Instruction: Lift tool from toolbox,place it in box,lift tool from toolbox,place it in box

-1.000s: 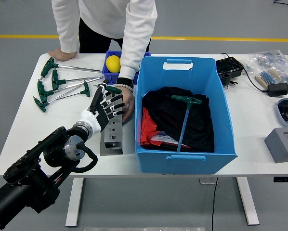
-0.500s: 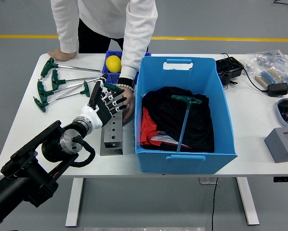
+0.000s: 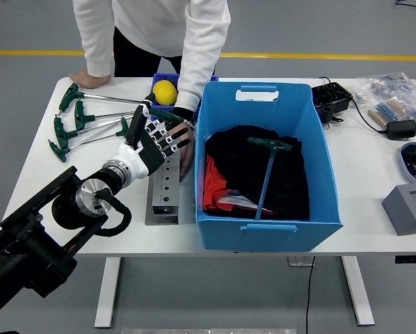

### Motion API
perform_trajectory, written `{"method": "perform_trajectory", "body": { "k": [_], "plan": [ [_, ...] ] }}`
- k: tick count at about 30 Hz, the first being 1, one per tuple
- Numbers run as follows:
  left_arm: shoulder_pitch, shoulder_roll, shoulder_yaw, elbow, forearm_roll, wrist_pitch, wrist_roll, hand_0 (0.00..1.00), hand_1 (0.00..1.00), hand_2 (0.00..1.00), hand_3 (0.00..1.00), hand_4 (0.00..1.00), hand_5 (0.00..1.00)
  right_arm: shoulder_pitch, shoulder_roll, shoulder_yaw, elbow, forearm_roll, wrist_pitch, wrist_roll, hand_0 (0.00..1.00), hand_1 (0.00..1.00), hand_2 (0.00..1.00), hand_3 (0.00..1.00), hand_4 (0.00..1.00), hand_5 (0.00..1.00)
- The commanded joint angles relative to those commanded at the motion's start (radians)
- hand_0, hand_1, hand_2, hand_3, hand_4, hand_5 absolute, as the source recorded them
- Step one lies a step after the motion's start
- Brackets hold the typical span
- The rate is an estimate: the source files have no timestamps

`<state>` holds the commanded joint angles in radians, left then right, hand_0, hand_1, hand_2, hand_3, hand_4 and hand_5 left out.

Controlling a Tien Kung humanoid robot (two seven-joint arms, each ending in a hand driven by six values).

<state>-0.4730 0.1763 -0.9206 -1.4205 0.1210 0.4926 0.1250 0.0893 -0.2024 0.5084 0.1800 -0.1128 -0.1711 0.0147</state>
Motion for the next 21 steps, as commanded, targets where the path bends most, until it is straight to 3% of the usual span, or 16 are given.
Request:
{"method": "perform_trajectory", "body": {
  "k": [11,21],
  "plan": [
    [-0.007,0.023,0.009,-0.131,-0.029,0.005,0.012,0.490,0.655,0.821,0.798,0.831,0.812,-0.014,0.003,0.043,0.000,-0.039,0.001,-0.010,0.688,0.648,0.724,0.588,0.831,0.758],
    [-0.034,0.018,0.040,-0.229,-0.061,0.038,-0.002,0.492,0.656,0.827,0.793,0.818,0.800,-0.022,0.004,0.050,0.000,-0.047,0.001,-0.012,0.688,0.648,0.724,0.588,0.831,0.758]
  ]
}}
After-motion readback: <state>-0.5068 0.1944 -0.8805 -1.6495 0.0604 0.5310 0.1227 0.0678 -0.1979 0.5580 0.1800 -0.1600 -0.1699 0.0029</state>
